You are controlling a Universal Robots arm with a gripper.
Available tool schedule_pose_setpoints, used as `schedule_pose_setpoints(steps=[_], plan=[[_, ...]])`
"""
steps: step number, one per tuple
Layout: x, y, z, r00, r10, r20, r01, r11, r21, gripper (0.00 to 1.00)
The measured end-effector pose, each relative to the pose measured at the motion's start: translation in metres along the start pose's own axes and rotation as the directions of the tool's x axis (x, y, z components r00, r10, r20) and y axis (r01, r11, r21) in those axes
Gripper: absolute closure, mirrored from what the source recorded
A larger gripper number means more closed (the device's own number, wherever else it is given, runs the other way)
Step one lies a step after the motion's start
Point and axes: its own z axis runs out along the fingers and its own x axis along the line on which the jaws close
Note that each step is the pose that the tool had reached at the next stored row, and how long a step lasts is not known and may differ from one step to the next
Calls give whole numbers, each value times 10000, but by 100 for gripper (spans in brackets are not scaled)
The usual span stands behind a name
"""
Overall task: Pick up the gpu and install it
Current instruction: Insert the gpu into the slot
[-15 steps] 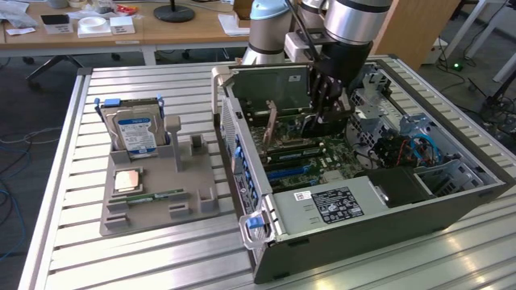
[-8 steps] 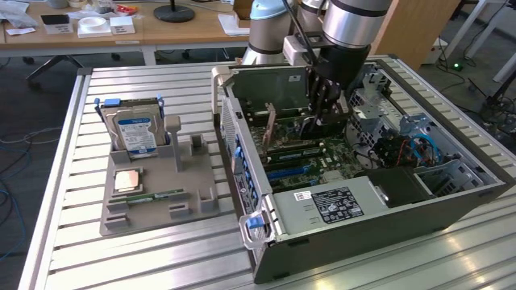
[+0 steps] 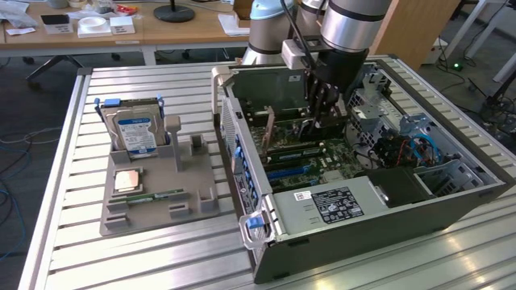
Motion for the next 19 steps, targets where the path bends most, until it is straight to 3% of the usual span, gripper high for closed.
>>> schedule_pose_setpoints(steps=[19], plan=[[49, 102, 90, 10000, -24, 0, 24, 10000, 0, 73]])
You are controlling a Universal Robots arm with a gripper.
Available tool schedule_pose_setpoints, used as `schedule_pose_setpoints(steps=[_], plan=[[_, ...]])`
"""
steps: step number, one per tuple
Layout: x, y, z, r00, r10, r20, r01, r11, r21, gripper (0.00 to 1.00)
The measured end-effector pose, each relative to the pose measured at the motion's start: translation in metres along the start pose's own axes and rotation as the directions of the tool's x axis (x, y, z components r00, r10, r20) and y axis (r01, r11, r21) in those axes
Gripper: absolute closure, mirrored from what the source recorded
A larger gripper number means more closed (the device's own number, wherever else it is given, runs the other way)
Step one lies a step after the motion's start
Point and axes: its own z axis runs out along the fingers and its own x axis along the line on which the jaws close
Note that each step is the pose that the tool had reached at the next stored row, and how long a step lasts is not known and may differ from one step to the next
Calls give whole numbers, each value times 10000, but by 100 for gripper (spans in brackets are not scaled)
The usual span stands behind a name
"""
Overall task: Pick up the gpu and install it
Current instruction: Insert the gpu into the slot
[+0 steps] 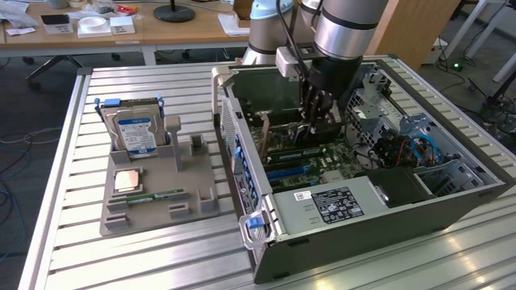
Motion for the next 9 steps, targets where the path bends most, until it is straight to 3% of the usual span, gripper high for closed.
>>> schedule_pose_setpoints(steps=[9], plan=[[17, 29, 14, 10000, -11, -1, 11, 10000, -1, 73]])
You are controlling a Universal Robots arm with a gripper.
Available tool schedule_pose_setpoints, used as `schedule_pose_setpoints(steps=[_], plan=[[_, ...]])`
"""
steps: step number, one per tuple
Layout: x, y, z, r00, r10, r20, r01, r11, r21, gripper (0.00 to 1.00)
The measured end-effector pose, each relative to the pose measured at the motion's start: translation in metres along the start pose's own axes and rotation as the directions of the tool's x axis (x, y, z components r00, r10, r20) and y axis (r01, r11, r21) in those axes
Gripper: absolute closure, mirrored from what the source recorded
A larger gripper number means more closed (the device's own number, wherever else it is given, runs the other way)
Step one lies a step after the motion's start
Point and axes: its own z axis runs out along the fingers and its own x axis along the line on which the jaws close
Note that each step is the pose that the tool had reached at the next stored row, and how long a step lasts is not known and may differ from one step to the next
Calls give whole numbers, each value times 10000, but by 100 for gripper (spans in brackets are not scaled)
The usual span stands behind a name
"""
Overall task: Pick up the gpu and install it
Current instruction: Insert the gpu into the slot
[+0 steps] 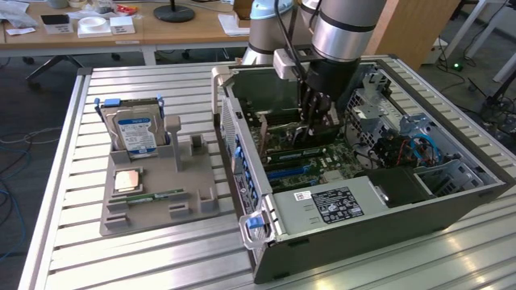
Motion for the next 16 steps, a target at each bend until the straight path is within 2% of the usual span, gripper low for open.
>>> schedule_pose_setpoints(steps=[5, 11, 16], plan=[[46, 4, 23, 10000, -15, 2, 15, 10000, 0, 73], [56, 4, 89, 10000, -18, 1, 18, 10000, 0, 73], [56, 4, 93, 10000, -19, -1, 19, 10000, -2, 73]])
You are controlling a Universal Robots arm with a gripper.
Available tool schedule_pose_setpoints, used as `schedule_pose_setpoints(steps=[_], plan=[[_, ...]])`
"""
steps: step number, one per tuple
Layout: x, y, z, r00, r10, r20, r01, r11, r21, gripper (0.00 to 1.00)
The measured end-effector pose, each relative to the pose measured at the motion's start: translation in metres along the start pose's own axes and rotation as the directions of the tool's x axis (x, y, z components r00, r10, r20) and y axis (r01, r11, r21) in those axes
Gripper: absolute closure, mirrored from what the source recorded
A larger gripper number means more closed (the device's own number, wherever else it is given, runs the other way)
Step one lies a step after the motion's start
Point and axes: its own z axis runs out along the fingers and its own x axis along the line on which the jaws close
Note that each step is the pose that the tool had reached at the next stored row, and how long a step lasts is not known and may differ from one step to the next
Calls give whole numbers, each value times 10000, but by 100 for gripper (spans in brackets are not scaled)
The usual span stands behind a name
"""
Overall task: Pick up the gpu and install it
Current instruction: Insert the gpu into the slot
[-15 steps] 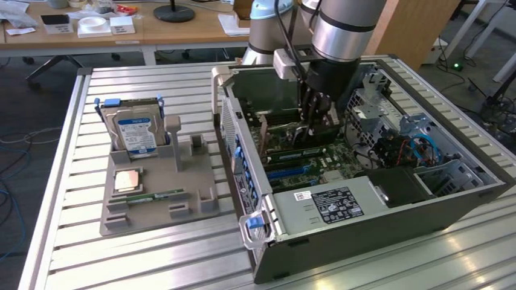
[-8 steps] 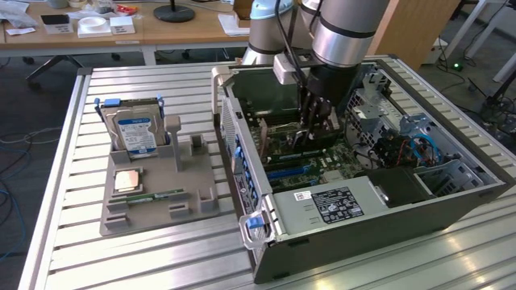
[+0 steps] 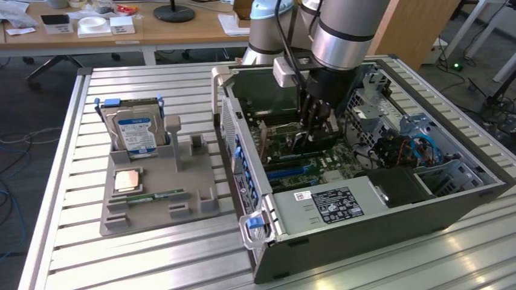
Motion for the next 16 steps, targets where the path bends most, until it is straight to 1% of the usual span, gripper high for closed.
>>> schedule_pose_setpoints(steps=[3, 12, 16], plan=[[0, 0, 24, 10000, 0, 1, 0, 10000, 2, 73], [5, 0, 185, 10000, 0, 0, 0, 10000, 1, 73], [5, 0, 191, 10000, 0, -2, 0, 10000, 0, 73]])
